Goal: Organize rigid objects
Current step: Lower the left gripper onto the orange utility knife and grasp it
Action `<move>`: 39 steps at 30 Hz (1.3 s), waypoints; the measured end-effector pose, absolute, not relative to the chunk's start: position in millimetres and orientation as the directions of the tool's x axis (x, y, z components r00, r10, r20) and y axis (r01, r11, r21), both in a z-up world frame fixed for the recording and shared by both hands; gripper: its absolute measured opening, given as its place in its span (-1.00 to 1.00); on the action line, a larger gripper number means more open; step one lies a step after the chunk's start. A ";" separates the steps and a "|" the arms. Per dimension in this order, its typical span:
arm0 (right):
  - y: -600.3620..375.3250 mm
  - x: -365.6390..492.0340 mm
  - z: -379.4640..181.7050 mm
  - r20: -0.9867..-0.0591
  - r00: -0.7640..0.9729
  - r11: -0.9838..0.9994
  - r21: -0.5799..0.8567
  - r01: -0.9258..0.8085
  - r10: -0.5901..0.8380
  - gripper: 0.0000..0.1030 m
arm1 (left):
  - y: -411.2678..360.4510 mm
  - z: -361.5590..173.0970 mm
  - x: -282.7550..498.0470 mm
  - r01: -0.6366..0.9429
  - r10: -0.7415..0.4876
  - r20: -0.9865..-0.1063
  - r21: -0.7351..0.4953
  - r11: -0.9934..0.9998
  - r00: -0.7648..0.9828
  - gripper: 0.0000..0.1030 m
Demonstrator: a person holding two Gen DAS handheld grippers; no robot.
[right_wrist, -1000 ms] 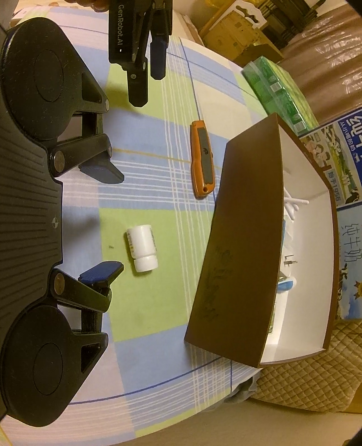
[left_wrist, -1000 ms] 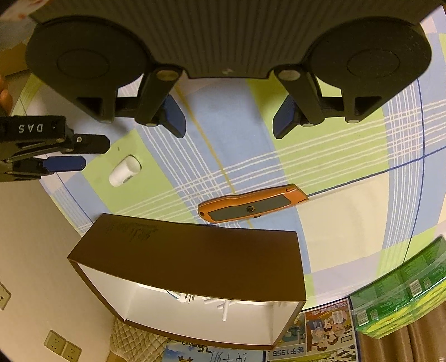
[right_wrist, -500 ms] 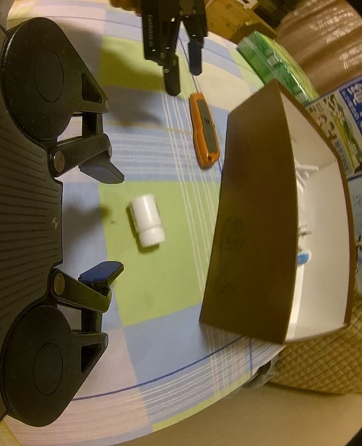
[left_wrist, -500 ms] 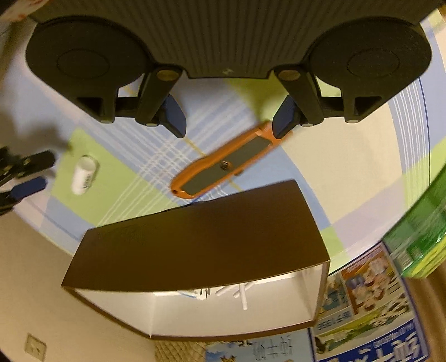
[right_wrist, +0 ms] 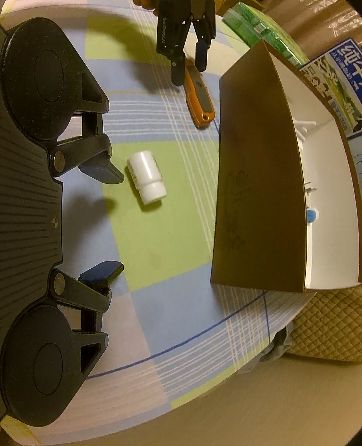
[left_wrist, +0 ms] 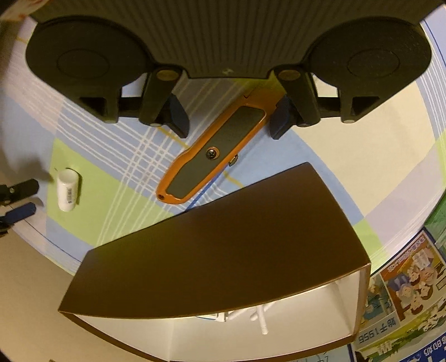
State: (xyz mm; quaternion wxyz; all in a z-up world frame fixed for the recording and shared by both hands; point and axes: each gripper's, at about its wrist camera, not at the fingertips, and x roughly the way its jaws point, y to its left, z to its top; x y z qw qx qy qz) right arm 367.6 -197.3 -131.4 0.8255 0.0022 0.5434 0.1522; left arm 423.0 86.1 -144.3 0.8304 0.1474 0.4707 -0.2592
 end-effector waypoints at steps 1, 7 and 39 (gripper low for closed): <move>-197.9 368.1 -132.2 -0.898 0.361 0.955 0.167 -0.246 0.250 0.14 | 86.7 -143.8 421.7 0.572 -0.296 -0.859 -0.004 0.820 0.419 0.08; -197.3 370.9 -136.5 -0.902 0.353 0.956 0.168 -0.242 0.248 0.14 | 87.2 -139.9 401.8 0.552 -0.332 -0.852 -0.062 0.831 0.404 0.04; -204.5 373.2 -138.5 -0.902 0.353 0.960 0.180 -0.212 0.247 0.14 | 64.8 -137.0 345.2 0.330 -0.174 -0.866 -0.011 0.944 0.469 -0.53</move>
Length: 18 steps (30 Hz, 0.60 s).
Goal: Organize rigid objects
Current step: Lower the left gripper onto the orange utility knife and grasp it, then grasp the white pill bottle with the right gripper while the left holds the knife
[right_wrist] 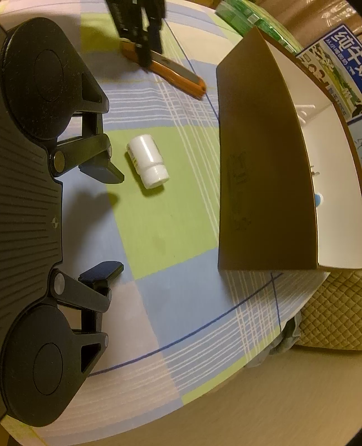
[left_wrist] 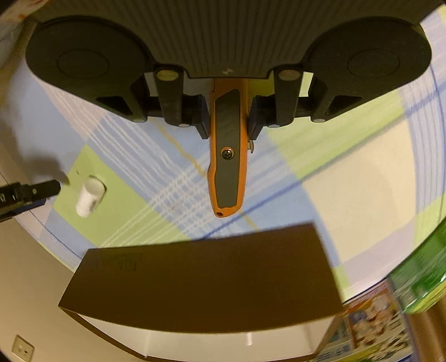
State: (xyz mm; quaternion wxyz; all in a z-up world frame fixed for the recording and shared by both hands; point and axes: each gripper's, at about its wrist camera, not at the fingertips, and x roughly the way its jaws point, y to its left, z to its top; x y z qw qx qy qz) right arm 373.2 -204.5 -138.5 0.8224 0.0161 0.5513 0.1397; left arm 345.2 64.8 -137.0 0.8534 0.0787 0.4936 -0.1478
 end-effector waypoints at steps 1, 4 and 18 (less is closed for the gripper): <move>-203.9 372.4 -138.5 -0.902 0.352 0.960 0.181 -0.215 0.249 0.14 | 66.1 -136.3 338.2 0.313 -0.167 -0.869 -0.015 0.950 0.466 -0.53; -202.6 370.5 -138.9 -0.903 0.347 0.957 0.182 -0.226 0.254 0.14 | 70.2 -133.1 313.4 0.283 -0.154 -0.880 -0.023 0.959 0.449 -0.53; -195.7 360.7 -140.0 -0.904 0.335 0.947 0.178 -0.268 0.265 0.14 | 74.2 -129.7 300.7 0.190 -0.103 -0.872 -0.012 0.982 0.478 -0.31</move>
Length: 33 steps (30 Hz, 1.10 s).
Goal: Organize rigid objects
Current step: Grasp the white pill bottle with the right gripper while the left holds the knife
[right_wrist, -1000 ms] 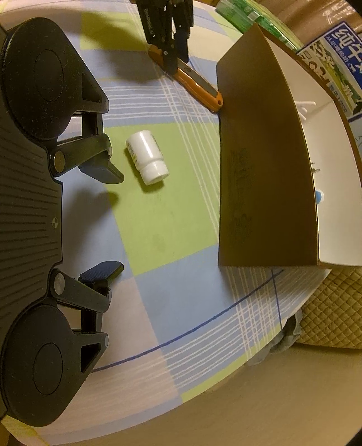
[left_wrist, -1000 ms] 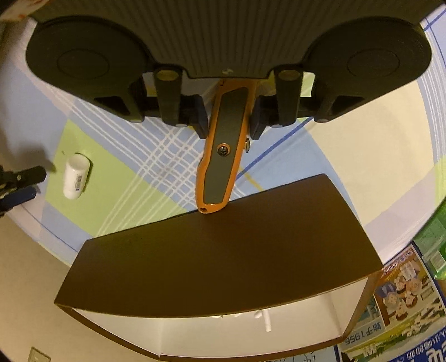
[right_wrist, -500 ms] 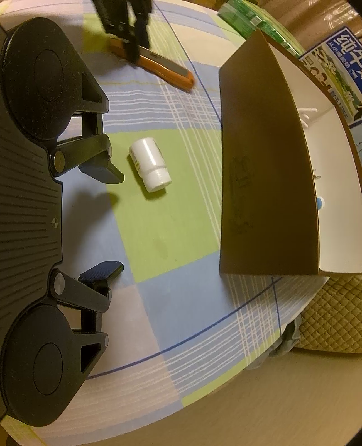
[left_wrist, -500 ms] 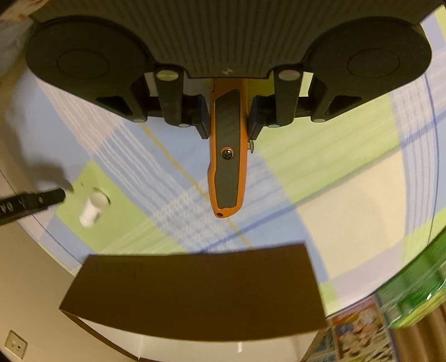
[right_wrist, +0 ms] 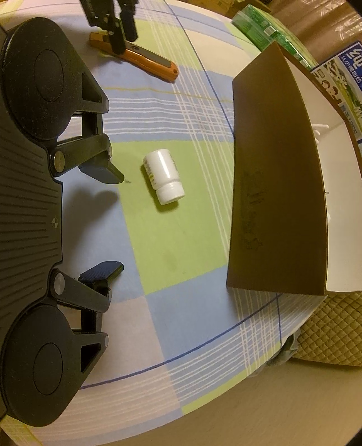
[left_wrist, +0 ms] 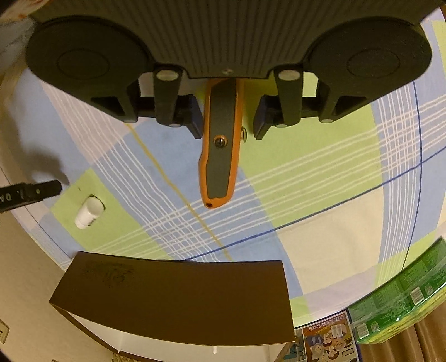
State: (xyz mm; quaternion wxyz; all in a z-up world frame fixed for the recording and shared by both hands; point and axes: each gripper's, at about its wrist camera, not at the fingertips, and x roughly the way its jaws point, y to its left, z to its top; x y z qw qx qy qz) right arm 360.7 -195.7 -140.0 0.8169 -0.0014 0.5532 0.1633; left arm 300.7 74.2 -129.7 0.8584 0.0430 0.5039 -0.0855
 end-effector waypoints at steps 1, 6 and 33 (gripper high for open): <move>-196.5 360.0 -140.2 -0.905 0.334 0.947 0.178 -0.268 0.265 0.14 | 73.4 -130.6 302.1 0.192 -0.102 -0.873 -0.009 0.981 0.478 -0.31; -202.4 356.6 -140.9 -0.906 0.334 0.950 0.179 -0.254 0.260 0.14 | 71.8 -137.3 308.4 0.178 -0.095 -0.884 -0.014 0.984 0.459 -0.32; -152.4 372.5 -152.7 -0.836 0.418 0.869 0.131 -0.477 0.355 0.14 | 62.2 -139.1 305.3 0.081 -0.028 -0.877 0.012 0.997 0.479 -0.40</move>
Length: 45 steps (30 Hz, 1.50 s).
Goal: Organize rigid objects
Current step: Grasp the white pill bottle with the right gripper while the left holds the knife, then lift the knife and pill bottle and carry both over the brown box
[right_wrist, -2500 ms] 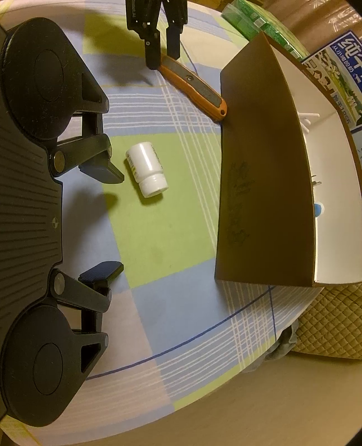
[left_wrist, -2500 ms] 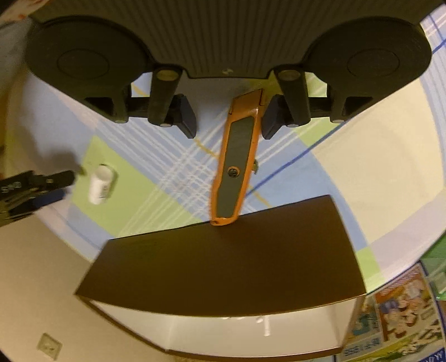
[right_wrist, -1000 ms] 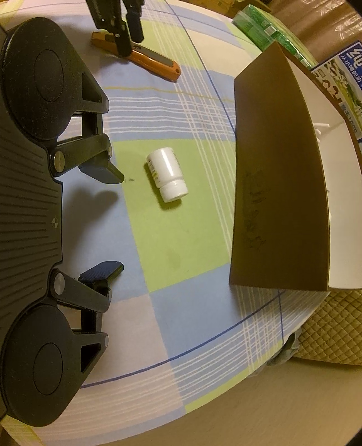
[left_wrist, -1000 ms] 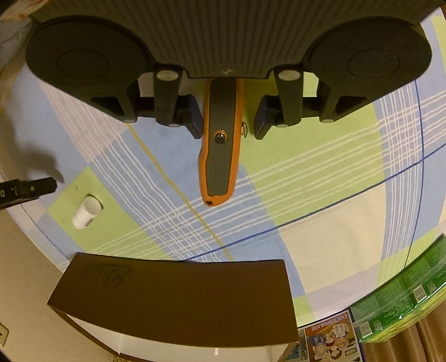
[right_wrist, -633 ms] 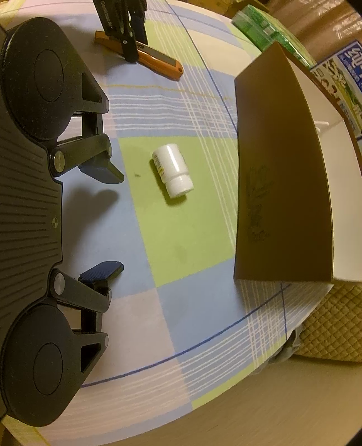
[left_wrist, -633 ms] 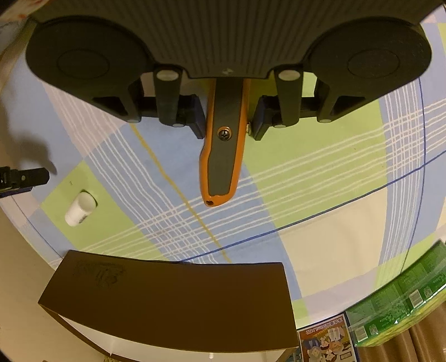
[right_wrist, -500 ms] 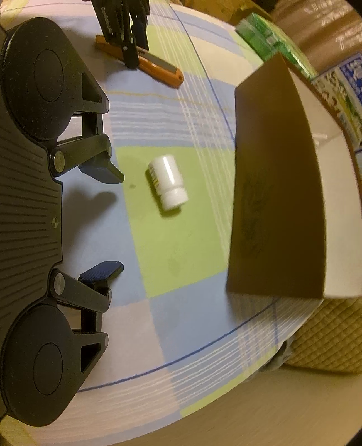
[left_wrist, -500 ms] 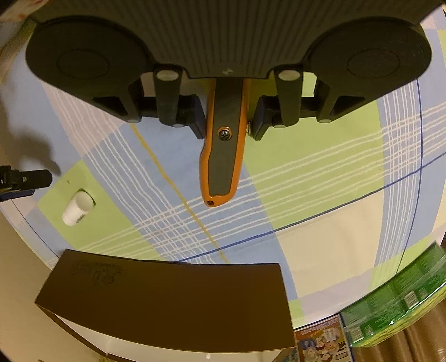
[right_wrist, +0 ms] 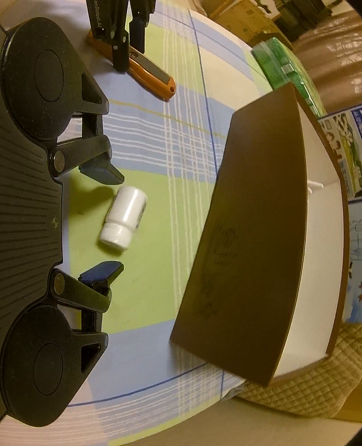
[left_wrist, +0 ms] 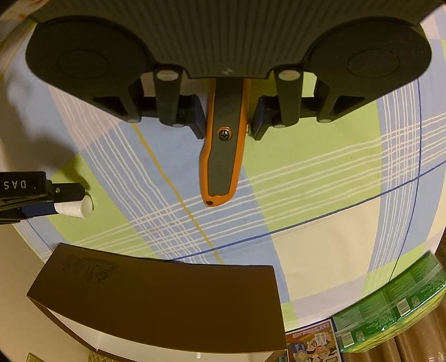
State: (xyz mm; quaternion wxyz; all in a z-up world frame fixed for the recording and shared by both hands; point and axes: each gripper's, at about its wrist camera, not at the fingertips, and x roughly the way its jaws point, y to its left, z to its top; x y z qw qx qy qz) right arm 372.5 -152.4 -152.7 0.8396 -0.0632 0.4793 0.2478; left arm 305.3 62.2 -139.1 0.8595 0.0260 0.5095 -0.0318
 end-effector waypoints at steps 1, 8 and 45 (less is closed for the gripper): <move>-151.2 373.0 -152.6 -0.836 0.417 0.869 0.134 -0.477 0.357 0.14 | 62.4 -139.3 305.1 0.079 -0.027 -0.877 0.012 0.997 0.479 -0.40; -143.4 378.7 -154.8 -0.838 0.429 0.892 0.138 -0.431 0.337 0.13 | 62.0 -138.1 304.5 0.067 -0.021 -0.878 0.012 0.998 0.479 -0.40; -147.2 335.5 -152.2 -0.848 0.403 0.847 0.095 -0.523 0.344 -0.15 | 53.6 -136.8 282.3 0.072 0.006 -0.899 0.041 0.997 0.438 -0.40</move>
